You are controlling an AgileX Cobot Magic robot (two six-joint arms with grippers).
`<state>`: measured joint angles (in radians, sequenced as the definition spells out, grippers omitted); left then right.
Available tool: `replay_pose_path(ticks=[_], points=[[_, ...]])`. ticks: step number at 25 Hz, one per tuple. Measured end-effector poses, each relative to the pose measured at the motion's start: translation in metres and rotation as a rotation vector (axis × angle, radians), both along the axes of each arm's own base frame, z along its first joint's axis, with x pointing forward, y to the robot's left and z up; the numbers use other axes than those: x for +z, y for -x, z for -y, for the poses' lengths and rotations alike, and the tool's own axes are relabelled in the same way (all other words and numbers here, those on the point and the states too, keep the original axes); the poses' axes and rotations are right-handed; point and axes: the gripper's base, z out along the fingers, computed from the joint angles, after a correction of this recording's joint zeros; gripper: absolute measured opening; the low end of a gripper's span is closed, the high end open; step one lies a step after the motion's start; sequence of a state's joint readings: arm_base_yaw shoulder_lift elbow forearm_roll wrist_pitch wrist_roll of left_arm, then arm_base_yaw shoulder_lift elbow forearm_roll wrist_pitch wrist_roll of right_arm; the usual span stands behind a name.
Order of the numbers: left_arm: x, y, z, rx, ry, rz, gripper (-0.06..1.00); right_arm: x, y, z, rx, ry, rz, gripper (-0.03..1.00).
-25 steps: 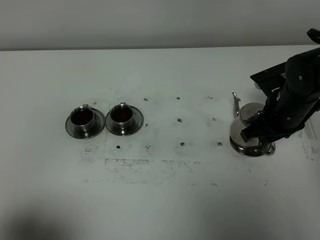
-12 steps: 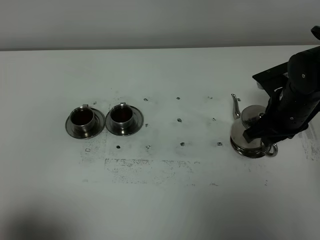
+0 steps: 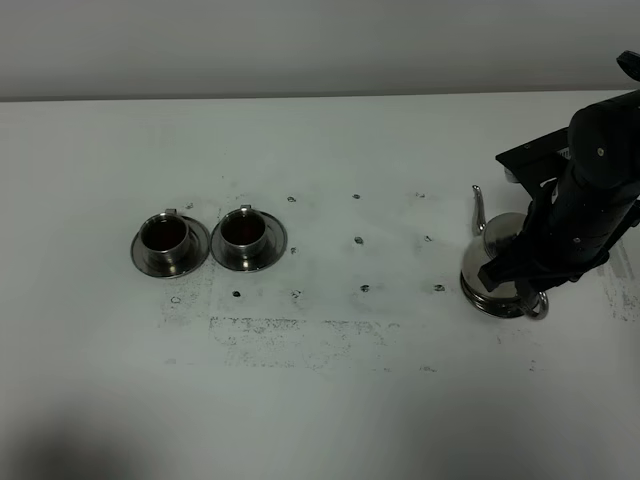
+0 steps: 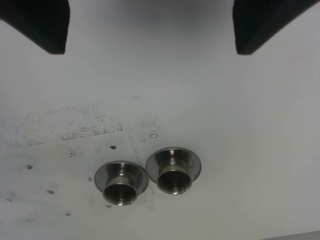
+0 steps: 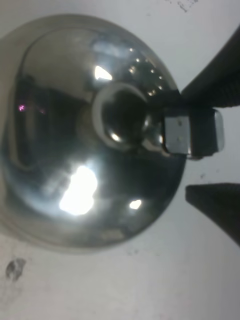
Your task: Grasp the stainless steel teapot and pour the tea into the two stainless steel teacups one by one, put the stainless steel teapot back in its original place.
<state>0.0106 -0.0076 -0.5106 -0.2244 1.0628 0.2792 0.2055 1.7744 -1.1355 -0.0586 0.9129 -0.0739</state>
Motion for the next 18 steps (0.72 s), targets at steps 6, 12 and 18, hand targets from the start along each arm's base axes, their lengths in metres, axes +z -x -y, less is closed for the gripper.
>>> replay_pose_path(ticks=[6,12,18], points=[[0.0,0.0,0.0,0.002,0.003,-0.001,0.65,0.011,0.007,-0.004,0.003,-0.017,0.0,0.34],[0.0,0.0,0.0,0.001,0.002,-0.001,0.65,0.014,0.025,-0.001,0.003,-0.023,-0.011,0.34],[0.0,0.0,0.0,0.001,0.002,-0.001,0.65,0.033,0.045,0.004,-0.006,-0.036,0.042,0.34]])
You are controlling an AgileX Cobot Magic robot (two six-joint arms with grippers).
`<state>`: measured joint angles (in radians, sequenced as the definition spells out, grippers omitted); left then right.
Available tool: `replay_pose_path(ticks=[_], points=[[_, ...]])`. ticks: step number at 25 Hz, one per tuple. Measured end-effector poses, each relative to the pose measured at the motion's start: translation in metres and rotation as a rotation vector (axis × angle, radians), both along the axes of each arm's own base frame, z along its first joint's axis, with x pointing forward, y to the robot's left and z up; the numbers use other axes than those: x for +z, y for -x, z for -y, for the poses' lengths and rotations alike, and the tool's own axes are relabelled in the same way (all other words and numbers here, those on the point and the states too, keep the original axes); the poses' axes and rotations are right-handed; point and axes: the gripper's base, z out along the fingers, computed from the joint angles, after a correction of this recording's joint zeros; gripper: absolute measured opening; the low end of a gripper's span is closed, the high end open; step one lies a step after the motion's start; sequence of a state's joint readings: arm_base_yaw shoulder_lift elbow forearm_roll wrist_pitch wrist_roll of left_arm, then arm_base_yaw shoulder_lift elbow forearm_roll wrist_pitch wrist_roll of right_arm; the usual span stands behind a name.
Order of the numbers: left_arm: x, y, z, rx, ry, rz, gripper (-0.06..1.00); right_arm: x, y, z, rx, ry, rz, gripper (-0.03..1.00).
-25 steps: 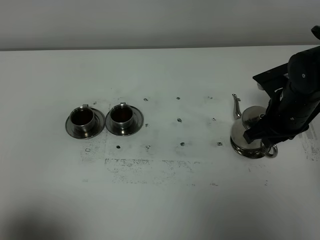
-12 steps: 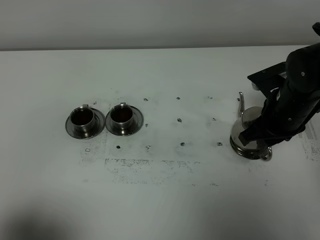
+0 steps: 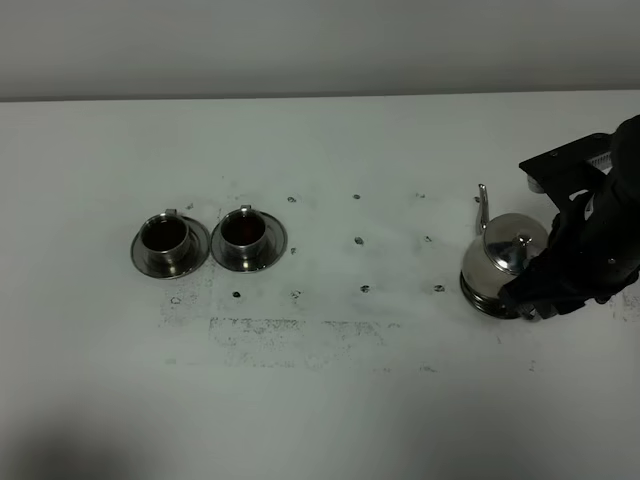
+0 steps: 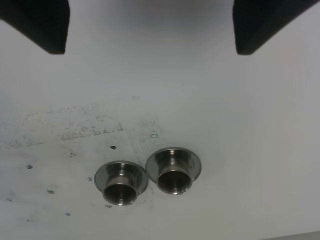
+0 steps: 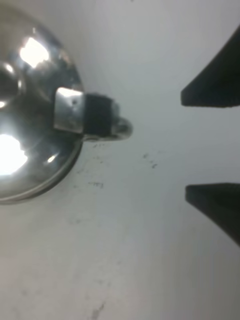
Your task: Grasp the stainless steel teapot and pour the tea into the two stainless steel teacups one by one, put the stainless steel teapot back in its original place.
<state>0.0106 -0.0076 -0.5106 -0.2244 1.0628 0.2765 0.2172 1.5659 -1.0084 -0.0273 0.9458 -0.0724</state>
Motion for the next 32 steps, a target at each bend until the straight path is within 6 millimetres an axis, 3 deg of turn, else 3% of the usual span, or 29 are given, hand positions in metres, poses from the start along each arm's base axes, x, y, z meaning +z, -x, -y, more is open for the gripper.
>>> replay_pose_path(ticks=[5,19,32], points=[[0.0,0.0,0.0,0.0,0.0,0.0,0.65,0.023,0.025,0.009,-0.031,-0.023,0.077,0.34],[0.0,0.0,0.0,0.0,-0.001,0.0,0.65,0.068,0.117,0.07,-0.277,-0.006,0.32,0.34],[0.0,0.0,0.0,-0.001,-0.002,0.001,0.65,0.067,0.197,0.063,-0.296,-0.086,0.495,0.34]])
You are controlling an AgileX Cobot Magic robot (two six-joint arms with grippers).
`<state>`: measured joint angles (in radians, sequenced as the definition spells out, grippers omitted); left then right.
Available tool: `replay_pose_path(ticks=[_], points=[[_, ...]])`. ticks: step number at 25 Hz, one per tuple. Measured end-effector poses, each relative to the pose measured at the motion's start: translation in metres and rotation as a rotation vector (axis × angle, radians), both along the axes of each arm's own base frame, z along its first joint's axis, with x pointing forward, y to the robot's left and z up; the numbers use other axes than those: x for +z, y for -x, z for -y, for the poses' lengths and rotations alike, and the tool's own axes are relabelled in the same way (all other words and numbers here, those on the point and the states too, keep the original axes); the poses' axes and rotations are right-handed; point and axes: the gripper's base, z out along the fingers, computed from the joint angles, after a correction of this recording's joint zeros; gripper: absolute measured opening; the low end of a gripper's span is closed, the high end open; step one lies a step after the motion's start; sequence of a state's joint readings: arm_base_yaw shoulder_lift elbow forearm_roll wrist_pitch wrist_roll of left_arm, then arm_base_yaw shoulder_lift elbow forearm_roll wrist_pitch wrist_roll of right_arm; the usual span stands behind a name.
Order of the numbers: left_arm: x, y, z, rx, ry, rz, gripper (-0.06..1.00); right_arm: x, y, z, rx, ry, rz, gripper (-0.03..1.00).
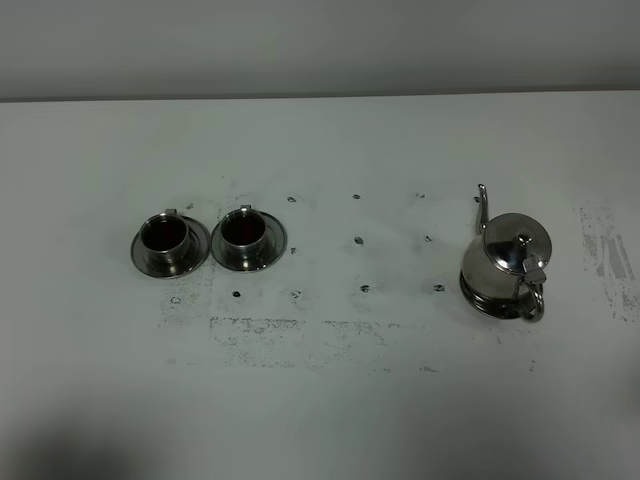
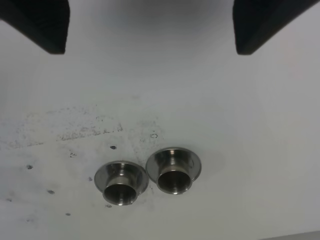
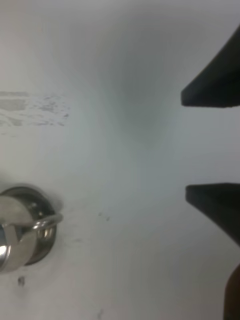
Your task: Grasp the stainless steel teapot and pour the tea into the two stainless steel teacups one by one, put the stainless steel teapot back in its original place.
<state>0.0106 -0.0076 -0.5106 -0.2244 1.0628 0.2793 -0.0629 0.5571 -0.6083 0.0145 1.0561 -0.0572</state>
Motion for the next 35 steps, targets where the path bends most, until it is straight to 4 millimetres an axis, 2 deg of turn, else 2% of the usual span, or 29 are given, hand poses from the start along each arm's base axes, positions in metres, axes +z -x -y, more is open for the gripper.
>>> replay_pose_path(ticks=[4,8,35], points=[[0.0,0.0,0.0,0.0,0.0,0.0,0.65,-0.002,0.022,-0.002,0.023,0.011,0.081,0.34],[0.0,0.0,0.0,0.0,0.0,0.0,0.65,-0.017,0.037,-0.006,0.067,0.005,0.116,0.34],[0.0,0.0,0.0,0.001,0.001,0.0,0.65,-0.014,0.083,-0.012,0.121,0.044,0.41,0.34]])
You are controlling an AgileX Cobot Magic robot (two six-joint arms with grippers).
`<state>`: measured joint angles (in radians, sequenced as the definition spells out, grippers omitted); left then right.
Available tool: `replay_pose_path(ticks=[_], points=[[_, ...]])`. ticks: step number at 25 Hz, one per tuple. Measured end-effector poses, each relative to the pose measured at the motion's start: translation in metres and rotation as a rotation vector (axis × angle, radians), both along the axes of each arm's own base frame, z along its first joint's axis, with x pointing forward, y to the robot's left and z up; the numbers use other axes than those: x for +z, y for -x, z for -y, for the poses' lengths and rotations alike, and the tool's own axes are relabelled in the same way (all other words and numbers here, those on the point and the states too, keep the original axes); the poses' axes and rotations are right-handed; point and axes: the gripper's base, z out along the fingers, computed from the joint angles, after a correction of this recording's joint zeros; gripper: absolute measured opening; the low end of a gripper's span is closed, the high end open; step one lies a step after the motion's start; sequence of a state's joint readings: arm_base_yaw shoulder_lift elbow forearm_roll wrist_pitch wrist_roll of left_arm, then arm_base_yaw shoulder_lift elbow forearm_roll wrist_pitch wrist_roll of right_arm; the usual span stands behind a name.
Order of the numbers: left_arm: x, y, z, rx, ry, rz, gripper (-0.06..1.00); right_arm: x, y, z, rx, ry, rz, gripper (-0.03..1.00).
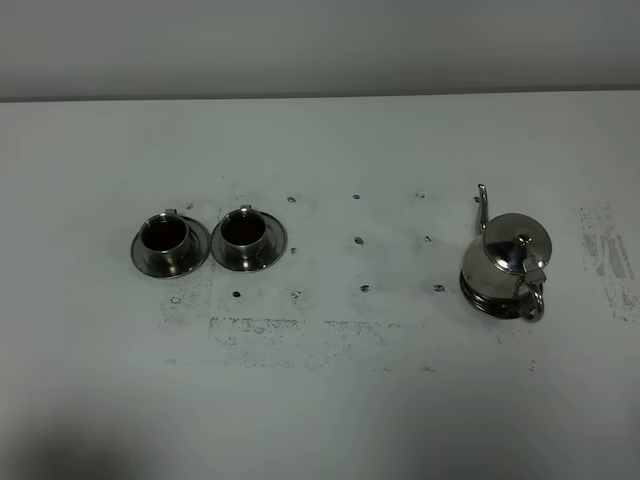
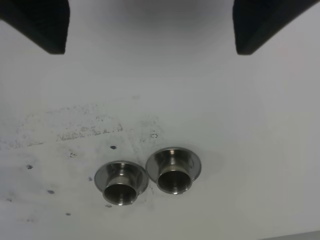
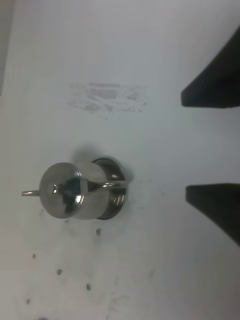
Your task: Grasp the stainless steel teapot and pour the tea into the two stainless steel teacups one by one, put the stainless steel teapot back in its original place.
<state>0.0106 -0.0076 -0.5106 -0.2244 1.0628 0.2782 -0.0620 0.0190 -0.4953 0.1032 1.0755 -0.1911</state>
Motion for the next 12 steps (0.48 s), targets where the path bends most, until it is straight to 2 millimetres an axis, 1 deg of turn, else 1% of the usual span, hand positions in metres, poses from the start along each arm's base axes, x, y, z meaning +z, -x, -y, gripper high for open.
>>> replay_pose_path(ticks=[12], points=[[0.0,0.0,0.0,0.001,0.002,-0.001,0.65,0.0,0.0002,0.0,0.0,0.001,0.001,0.34]])
